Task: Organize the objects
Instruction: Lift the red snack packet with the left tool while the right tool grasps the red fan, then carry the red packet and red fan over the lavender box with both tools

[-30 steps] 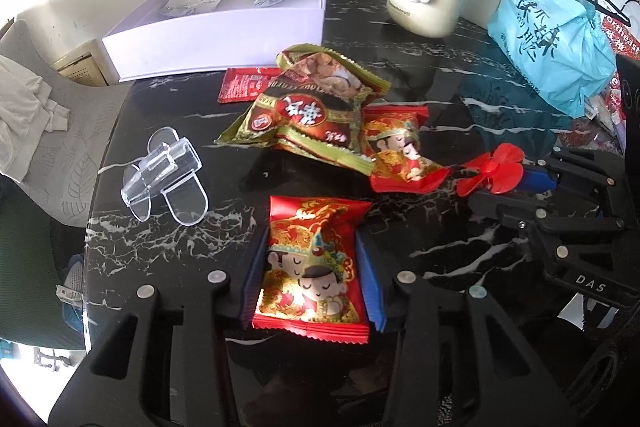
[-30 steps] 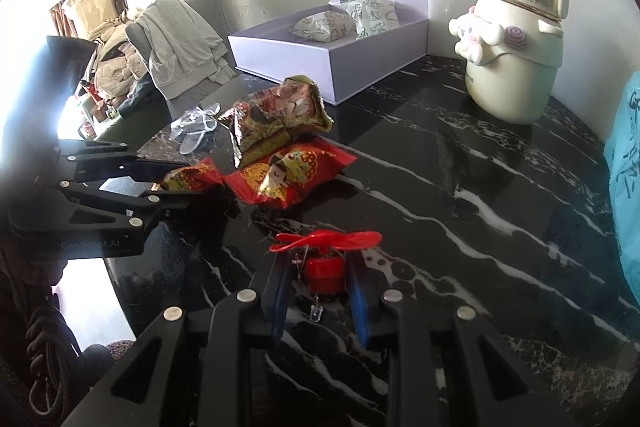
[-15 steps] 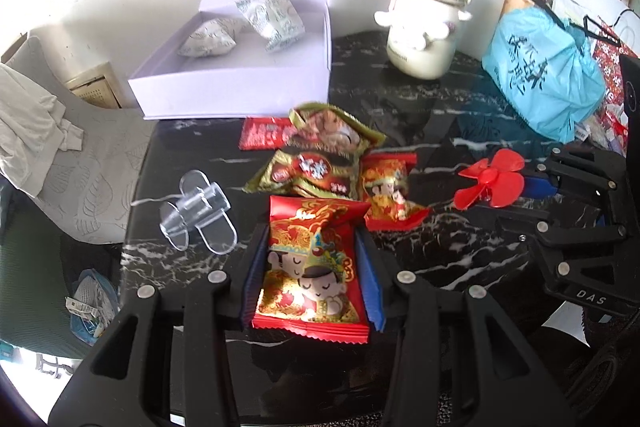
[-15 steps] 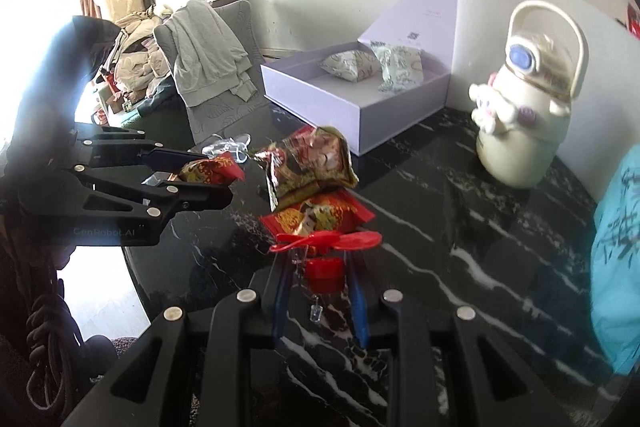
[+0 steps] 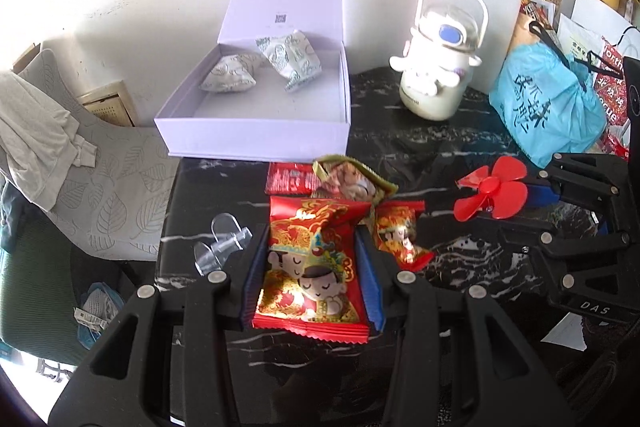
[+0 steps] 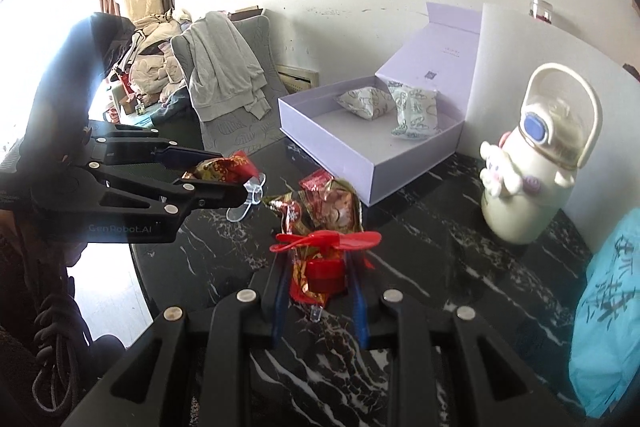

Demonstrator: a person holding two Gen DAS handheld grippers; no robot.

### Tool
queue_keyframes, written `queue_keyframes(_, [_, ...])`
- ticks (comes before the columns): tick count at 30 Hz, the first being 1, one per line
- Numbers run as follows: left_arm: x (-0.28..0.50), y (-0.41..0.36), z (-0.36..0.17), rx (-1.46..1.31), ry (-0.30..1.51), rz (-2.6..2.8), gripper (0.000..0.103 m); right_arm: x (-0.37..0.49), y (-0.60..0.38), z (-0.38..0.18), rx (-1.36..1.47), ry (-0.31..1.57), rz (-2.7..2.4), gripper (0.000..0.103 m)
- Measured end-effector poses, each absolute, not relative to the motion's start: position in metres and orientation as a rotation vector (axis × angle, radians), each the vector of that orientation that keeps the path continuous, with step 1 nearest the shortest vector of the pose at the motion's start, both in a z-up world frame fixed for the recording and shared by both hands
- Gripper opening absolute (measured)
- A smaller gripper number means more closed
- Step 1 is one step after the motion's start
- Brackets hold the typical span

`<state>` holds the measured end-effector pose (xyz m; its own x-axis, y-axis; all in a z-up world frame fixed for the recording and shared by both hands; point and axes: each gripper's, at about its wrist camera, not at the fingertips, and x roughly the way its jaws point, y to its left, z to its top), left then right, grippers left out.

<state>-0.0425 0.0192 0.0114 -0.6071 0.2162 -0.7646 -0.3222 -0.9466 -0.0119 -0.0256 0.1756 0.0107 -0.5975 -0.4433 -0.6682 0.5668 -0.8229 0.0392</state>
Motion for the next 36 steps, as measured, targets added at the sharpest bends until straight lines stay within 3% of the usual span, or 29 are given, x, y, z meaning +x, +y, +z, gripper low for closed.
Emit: queue_keyframes(36, [-0.161, -0.005, 0.04, -1.11, 0.178, 2.601, 0.04, -0.149, 0.145, 0.043, 0.881, 0.287, -2.351, 0.026])
